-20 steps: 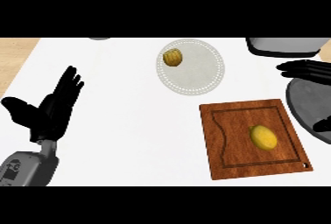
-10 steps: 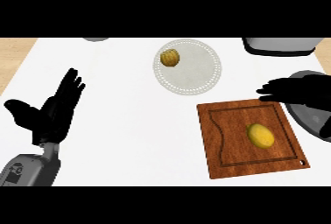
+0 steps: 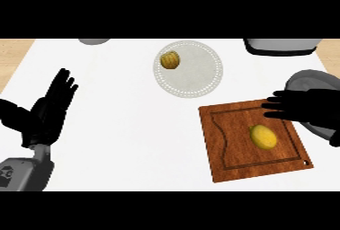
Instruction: Pick the lemon from the cutting board and place it in the pan
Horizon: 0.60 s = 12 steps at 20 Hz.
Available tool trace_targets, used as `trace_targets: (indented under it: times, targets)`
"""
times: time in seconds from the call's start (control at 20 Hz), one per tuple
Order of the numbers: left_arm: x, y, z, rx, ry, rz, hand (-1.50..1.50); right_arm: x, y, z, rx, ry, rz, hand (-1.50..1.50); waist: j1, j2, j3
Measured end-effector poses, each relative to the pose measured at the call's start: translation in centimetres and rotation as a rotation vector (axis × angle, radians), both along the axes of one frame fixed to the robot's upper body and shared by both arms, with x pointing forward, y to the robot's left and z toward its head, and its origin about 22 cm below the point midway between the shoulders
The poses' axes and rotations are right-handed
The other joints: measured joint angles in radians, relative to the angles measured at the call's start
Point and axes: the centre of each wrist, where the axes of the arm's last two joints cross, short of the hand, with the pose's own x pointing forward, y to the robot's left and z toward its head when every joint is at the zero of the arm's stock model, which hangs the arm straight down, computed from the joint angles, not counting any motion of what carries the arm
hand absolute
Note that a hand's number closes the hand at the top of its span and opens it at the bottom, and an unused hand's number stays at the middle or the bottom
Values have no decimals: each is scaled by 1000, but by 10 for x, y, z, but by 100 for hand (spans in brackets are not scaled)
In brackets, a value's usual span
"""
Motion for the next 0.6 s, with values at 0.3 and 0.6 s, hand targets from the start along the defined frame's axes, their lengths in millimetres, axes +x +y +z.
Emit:
trace_targets:
  times: [0.3,0.6]
  targets:
    - [-5,-2,2,-3,3,-1,0,-11,14,0,20,-24,11,-150,-1,-1,0]
    - [-7,-6,4,-5,8,-4,0,-27,28,-15,-5,-17,2,-150,-1,0,0]
